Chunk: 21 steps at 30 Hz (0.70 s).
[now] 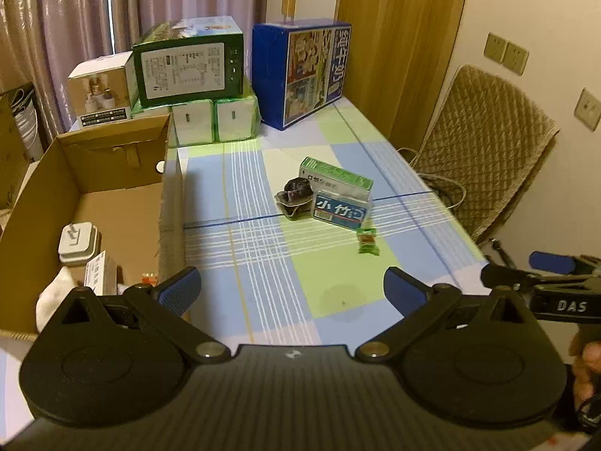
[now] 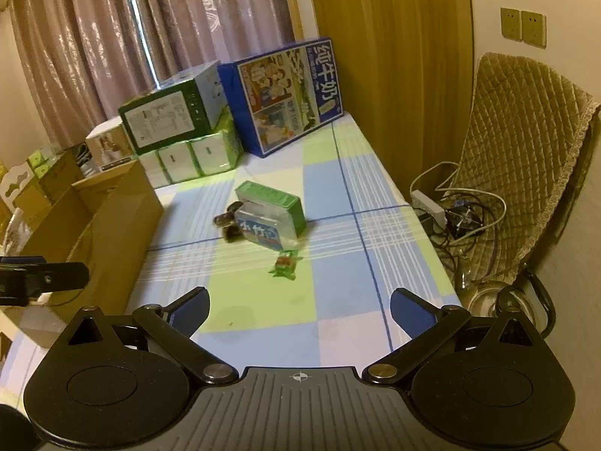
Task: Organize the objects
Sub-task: 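Move both open grippers back toward the remaining items on the table, then grasp the green-wrapped candy with the right gripper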
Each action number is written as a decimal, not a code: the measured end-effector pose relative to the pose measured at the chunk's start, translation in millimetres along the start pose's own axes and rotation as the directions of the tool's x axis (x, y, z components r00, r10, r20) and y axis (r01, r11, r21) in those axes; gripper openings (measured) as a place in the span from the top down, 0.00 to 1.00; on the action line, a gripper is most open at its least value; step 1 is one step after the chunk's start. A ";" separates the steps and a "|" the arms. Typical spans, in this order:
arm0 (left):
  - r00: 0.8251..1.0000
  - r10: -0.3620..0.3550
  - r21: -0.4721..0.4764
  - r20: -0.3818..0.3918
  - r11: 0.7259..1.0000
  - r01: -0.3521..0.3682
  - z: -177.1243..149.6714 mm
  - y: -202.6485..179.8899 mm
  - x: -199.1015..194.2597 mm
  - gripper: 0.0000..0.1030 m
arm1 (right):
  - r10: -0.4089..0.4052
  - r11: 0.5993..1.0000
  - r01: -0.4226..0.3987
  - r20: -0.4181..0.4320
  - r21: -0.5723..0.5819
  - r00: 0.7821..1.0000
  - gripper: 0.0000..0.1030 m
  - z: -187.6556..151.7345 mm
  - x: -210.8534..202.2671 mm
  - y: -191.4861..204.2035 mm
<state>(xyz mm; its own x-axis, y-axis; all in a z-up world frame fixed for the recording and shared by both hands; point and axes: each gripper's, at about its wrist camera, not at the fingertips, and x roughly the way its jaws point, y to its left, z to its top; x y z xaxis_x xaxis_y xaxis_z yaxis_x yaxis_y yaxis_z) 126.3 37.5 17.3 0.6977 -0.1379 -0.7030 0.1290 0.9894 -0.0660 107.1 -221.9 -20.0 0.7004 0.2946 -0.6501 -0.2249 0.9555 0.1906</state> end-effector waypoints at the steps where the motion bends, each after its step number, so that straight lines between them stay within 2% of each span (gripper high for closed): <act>1: 1.000 0.006 0.010 -0.002 1.000 -0.006 0.9 -2.1 6.7 0.01 | 0.000 1.000 0.000 -0.003 -0.001 1.000 0.08 0.6 5.6 -1.5; 8: 1.000 0.014 0.036 -0.018 0.999 -0.014 11.5 -6.4 52.3 0.02 | 0.014 1.000 -0.014 -0.036 0.002 0.999 0.24 6.3 51.5 -10.1; 15: 0.998 0.041 0.037 -0.041 0.999 -0.040 15.3 -4.0 93.3 0.01 | 0.064 0.998 -0.065 -0.076 -0.004 0.995 0.47 13.7 106.5 -9.2; 21: 0.996 0.064 0.028 -0.057 0.998 -0.062 18.7 1.3 121.5 0.01 | 0.084 0.996 -0.088 -0.121 -0.028 0.989 0.51 15.0 154.7 -7.7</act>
<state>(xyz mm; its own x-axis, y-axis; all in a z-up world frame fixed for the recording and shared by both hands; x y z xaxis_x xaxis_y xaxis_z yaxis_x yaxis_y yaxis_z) 224.4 21.1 -55.0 0.6630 -0.0716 -0.7452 0.1046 0.9945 -0.0025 227.4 -183.5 -111.0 0.5917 0.3696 -0.7164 -0.3045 0.9253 0.2259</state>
